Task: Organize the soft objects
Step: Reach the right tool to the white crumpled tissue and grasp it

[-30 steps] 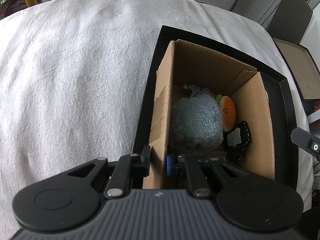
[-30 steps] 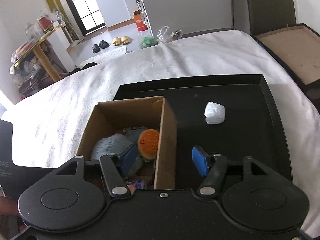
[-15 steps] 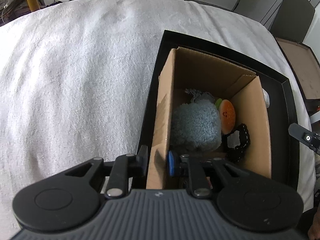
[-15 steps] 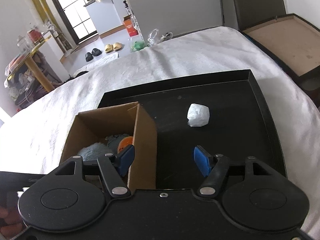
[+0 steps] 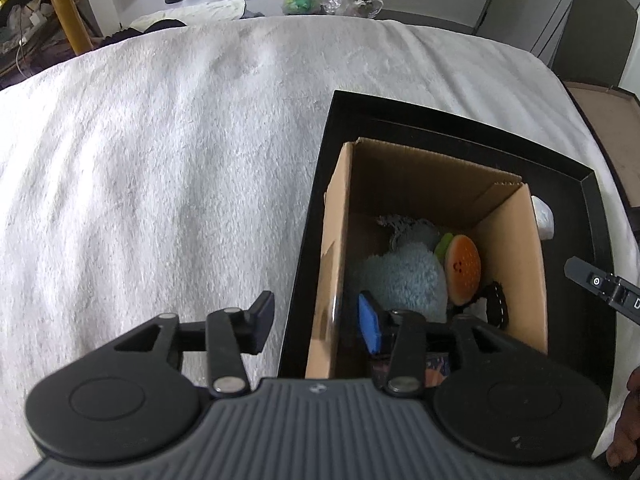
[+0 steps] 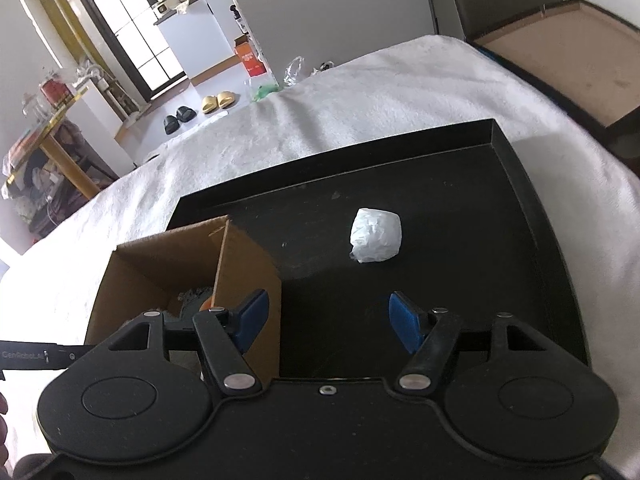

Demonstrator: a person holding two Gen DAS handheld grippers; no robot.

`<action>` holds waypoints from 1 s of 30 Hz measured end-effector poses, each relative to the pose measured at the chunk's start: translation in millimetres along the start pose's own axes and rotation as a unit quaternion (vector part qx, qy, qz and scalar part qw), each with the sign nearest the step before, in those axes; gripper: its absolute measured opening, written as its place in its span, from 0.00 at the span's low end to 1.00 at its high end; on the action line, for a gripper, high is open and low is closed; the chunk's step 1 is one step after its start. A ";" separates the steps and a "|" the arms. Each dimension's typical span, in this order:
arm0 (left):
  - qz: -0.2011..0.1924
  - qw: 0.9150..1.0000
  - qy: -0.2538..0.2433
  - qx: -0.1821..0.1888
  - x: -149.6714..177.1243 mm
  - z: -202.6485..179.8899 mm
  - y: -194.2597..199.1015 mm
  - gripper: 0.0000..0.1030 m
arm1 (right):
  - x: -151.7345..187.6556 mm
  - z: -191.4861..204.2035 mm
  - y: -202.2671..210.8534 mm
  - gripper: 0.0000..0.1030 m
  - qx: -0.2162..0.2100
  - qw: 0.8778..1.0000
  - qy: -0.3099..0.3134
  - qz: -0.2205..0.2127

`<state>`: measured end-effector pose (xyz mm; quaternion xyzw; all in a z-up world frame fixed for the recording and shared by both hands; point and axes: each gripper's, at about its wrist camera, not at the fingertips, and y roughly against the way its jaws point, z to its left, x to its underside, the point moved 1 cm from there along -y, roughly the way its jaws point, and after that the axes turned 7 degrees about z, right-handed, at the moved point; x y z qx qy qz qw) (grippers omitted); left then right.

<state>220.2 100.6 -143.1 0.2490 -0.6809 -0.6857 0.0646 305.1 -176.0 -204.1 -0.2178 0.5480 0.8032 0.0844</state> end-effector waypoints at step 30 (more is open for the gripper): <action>0.037 0.990 -0.007 -0.137 -14.5 -37.1 -32.1 0.43 | -29.4 -46.4 -75.3 0.64 -0.030 0.999 -0.007 -0.012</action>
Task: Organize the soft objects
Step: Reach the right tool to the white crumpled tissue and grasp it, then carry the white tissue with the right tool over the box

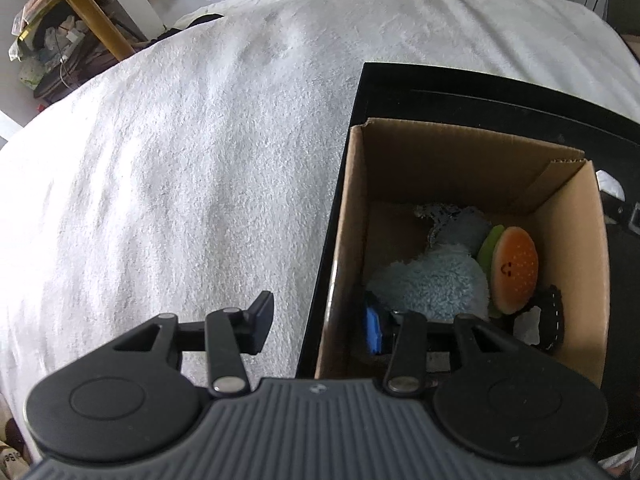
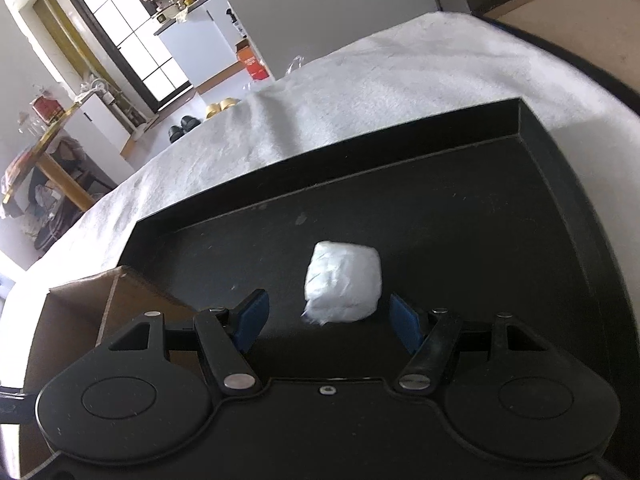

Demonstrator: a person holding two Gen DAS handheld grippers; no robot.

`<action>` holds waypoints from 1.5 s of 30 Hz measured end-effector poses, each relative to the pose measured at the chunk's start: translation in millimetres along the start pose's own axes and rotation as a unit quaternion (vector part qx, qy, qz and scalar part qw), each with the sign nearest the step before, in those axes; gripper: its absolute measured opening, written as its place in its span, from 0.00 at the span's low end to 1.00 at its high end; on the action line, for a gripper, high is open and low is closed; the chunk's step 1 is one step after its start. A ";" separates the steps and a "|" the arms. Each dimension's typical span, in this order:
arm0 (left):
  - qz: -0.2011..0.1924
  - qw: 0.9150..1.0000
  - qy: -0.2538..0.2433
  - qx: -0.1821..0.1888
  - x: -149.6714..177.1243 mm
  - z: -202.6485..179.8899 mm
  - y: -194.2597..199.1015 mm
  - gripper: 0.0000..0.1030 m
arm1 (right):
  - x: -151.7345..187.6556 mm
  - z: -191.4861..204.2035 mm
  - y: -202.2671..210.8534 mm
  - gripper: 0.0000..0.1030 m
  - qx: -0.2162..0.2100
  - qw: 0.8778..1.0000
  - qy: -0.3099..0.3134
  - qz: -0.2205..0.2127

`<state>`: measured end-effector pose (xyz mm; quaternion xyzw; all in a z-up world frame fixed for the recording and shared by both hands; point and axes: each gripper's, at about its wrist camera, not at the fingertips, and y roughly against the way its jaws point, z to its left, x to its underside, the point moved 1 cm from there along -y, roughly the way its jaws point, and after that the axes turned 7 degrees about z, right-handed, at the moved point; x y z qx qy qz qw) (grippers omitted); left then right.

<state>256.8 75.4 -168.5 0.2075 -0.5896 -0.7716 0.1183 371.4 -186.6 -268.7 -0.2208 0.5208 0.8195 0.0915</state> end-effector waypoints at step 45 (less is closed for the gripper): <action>-0.026 0.992 0.054 0.108 30.2 45.3 17.1 0.44 | -0.3 84.8 93.2 0.37 -0.040 0.997 0.060 0.003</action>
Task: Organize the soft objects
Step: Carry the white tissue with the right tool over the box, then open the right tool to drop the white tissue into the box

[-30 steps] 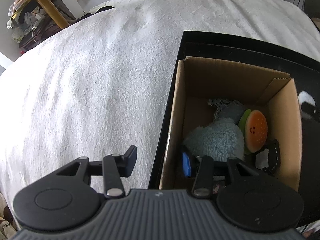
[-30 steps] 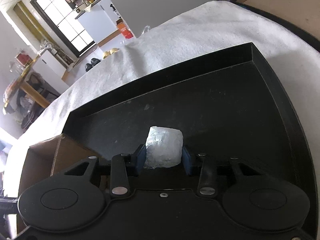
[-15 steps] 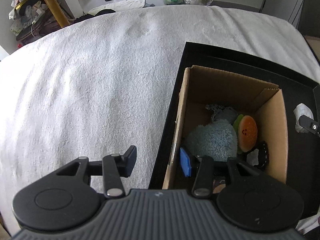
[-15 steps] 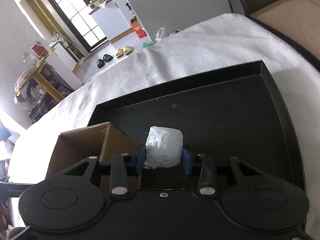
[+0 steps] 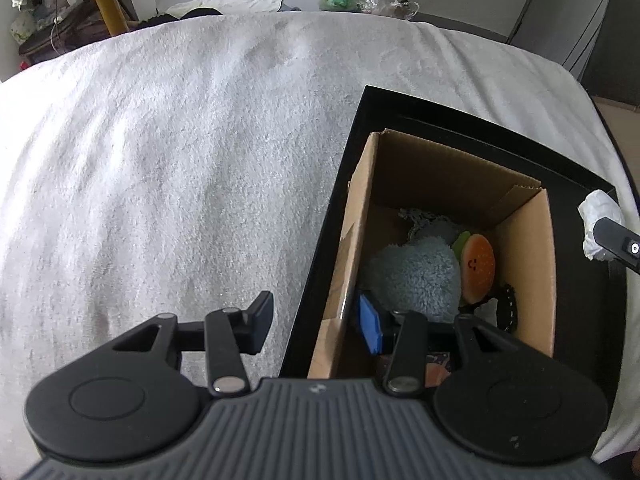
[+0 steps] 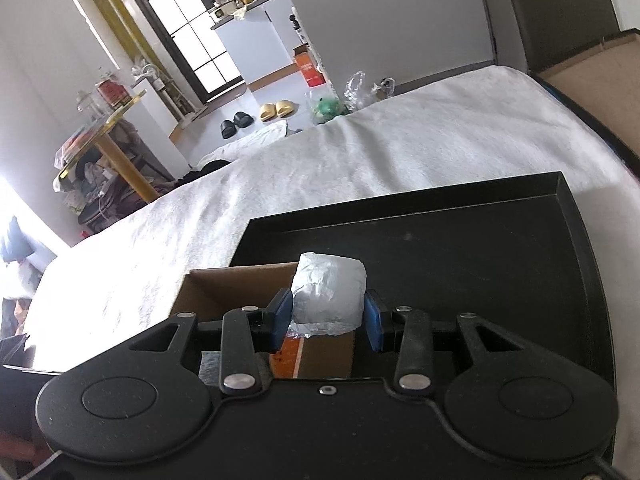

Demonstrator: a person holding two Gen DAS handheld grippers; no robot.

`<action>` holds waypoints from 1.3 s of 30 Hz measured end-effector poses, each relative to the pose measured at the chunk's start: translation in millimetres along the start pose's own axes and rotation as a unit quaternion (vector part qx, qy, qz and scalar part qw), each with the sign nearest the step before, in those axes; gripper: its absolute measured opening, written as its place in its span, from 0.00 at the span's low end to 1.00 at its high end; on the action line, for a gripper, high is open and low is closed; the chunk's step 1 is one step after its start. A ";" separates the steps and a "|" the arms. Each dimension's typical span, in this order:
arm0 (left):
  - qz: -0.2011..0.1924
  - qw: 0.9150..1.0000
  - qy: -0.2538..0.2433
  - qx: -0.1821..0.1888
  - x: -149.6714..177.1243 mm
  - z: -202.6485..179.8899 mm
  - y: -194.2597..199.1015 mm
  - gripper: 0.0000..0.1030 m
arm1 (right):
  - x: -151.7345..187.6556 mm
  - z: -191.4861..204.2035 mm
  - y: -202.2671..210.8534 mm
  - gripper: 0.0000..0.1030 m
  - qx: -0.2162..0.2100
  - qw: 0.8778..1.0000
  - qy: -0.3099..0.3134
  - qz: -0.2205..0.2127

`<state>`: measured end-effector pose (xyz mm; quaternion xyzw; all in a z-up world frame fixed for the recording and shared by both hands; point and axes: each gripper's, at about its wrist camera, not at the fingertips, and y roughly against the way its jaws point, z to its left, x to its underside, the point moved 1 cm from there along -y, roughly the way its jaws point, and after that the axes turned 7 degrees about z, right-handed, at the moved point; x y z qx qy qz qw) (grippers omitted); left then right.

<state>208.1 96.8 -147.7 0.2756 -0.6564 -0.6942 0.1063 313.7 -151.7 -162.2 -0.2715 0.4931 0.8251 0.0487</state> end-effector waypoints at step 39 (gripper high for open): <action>0.035 0.990 0.028 0.136 -1.8 32.7 -24.7 0.14 | 1.5 121.7 -38.0 0.43 -0.021 0.995 0.075 0.066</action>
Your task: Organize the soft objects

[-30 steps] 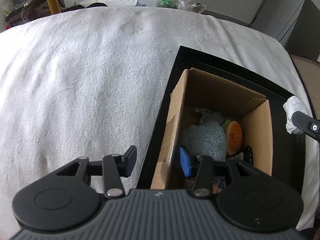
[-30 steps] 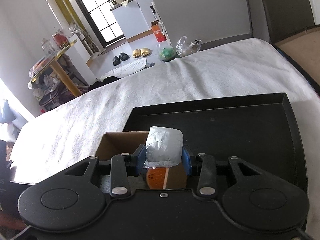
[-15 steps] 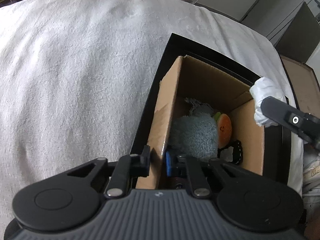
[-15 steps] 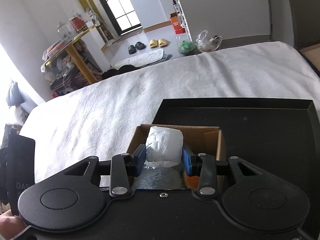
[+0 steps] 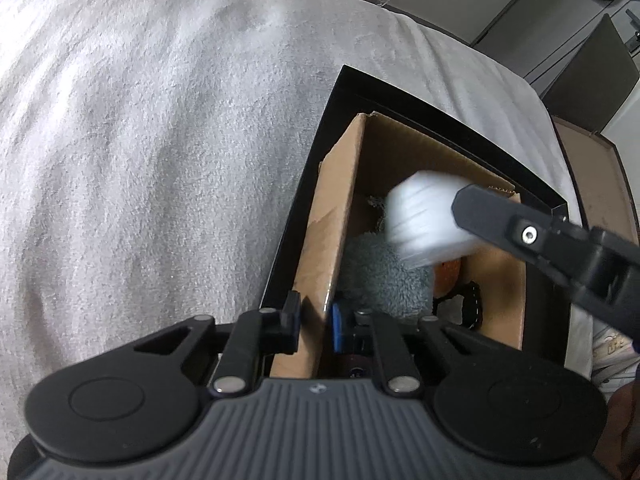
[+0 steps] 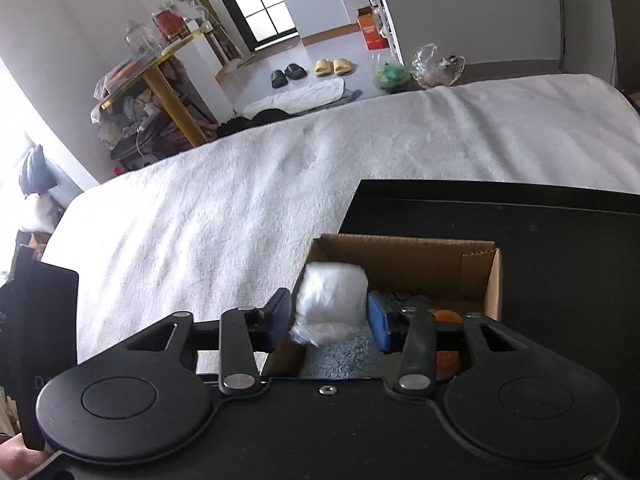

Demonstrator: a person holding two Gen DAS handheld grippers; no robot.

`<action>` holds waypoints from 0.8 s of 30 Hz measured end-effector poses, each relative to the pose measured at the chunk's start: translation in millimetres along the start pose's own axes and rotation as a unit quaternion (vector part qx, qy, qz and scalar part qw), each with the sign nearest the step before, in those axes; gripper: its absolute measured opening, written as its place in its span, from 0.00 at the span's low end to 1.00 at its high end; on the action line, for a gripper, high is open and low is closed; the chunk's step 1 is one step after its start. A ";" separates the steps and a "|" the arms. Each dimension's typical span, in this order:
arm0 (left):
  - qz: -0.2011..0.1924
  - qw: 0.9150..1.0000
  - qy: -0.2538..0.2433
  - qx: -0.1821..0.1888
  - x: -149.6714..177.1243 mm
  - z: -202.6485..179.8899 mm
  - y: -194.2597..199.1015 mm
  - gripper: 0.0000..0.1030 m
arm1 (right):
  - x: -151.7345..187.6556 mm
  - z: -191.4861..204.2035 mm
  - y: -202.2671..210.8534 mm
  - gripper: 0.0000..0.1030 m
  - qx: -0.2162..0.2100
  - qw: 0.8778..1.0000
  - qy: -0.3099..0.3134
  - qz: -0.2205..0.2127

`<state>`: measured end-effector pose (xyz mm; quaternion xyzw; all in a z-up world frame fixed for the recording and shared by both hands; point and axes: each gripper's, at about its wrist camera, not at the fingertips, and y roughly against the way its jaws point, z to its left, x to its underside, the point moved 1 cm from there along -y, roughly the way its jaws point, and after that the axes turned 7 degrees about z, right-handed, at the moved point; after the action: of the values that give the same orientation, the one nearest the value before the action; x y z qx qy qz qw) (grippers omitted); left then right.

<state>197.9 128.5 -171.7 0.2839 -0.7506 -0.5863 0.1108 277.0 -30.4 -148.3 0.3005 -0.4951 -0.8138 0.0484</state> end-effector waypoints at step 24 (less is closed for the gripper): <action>-0.016 1.000 -0.017 -0.014 0.3 -14.4 24.6 0.18 | 30.2 -24.5 66.0 0.46 0.047 0.999 -0.028 -0.003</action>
<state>197.5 120.2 -144.4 0.2846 -0.7390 -0.6035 0.0925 251.0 -94.1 -114.6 0.2814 -0.5332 -0.7976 0.0181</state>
